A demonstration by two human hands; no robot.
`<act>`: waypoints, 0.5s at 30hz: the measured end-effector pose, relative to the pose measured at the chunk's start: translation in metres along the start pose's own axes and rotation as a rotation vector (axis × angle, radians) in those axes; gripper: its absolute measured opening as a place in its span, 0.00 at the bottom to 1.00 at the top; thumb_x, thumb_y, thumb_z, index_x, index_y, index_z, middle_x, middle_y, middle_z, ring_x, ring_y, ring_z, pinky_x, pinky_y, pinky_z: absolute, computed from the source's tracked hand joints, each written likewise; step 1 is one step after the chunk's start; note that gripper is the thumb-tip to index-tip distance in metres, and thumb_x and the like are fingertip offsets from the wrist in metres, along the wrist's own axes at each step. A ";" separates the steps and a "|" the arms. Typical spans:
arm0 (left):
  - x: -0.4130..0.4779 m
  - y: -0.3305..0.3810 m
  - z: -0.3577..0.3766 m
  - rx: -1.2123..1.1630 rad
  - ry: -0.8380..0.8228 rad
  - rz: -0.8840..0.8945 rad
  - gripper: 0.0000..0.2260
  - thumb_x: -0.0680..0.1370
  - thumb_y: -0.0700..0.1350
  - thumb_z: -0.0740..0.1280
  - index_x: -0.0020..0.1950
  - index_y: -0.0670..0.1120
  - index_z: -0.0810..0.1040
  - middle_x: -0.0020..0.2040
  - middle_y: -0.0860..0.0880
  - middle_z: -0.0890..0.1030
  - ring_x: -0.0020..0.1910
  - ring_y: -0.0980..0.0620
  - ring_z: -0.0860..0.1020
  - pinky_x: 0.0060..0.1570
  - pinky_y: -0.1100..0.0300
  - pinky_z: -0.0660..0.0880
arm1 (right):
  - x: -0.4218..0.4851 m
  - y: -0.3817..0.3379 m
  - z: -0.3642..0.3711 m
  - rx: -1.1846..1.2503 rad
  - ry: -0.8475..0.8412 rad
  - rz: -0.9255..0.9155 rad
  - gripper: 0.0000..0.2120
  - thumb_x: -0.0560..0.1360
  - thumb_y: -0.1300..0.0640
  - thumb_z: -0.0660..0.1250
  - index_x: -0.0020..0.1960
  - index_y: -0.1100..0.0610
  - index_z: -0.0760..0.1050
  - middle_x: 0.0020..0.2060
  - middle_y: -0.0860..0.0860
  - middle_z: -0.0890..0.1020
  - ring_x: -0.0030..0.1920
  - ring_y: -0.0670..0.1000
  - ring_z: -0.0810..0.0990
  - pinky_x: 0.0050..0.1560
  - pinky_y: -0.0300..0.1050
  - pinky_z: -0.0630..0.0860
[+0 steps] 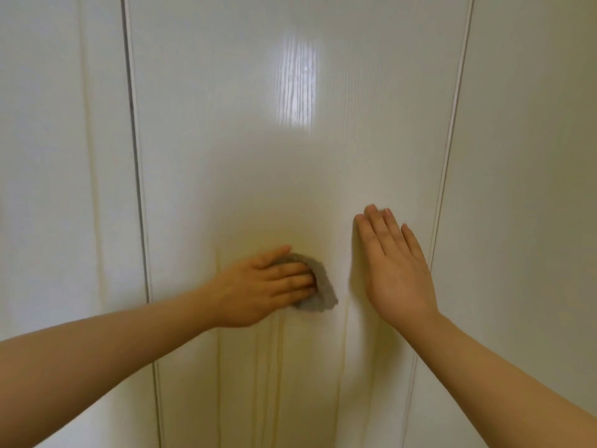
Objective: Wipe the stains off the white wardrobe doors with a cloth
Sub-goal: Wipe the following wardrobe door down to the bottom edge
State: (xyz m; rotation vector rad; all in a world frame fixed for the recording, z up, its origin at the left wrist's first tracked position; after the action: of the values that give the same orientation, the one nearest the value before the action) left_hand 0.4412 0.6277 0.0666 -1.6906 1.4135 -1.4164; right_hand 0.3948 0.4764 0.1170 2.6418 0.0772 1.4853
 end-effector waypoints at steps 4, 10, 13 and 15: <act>-0.003 -0.097 -0.020 0.183 0.063 -0.504 0.22 0.73 0.45 0.60 0.66 0.41 0.74 0.63 0.41 0.77 0.66 0.44 0.67 0.70 0.42 0.49 | 0.006 -0.015 0.002 0.028 -0.005 0.002 0.32 0.68 0.67 0.42 0.71 0.64 0.64 0.70 0.59 0.66 0.70 0.54 0.59 0.69 0.45 0.45; -0.033 0.010 0.007 0.024 -0.003 -0.078 0.18 0.82 0.41 0.50 0.69 0.45 0.71 0.63 0.47 0.78 0.65 0.47 0.71 0.71 0.45 0.55 | 0.011 -0.039 0.007 0.024 0.006 0.000 0.31 0.69 0.67 0.43 0.69 0.64 0.65 0.69 0.61 0.68 0.70 0.57 0.63 0.68 0.46 0.47; -0.042 -0.045 -0.006 0.102 -0.026 -0.208 0.18 0.80 0.43 0.54 0.68 0.44 0.73 0.63 0.45 0.78 0.65 0.45 0.70 0.71 0.45 0.52 | 0.016 -0.041 0.004 0.020 0.036 -0.010 0.31 0.68 0.68 0.43 0.69 0.65 0.66 0.68 0.61 0.68 0.69 0.58 0.65 0.68 0.47 0.48; -0.050 -0.099 -0.020 0.167 0.003 -0.542 0.22 0.76 0.47 0.58 0.69 0.42 0.68 0.65 0.41 0.76 0.67 0.43 0.66 0.70 0.43 0.49 | 0.016 -0.044 0.000 0.049 0.046 0.010 0.31 0.70 0.68 0.43 0.72 0.63 0.61 0.72 0.59 0.62 0.72 0.53 0.55 0.71 0.44 0.43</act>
State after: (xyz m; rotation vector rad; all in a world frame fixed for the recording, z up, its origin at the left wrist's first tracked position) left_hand 0.4648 0.7103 0.1401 -2.0468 0.8326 -1.7562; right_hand 0.4035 0.5216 0.1249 2.6506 0.1060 1.5669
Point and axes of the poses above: each hand's wrist, its own x-axis towards the middle knuckle, its own z-axis out of the palm, y = z × x, the point moved 7 cm from there along x, towards the middle knuckle
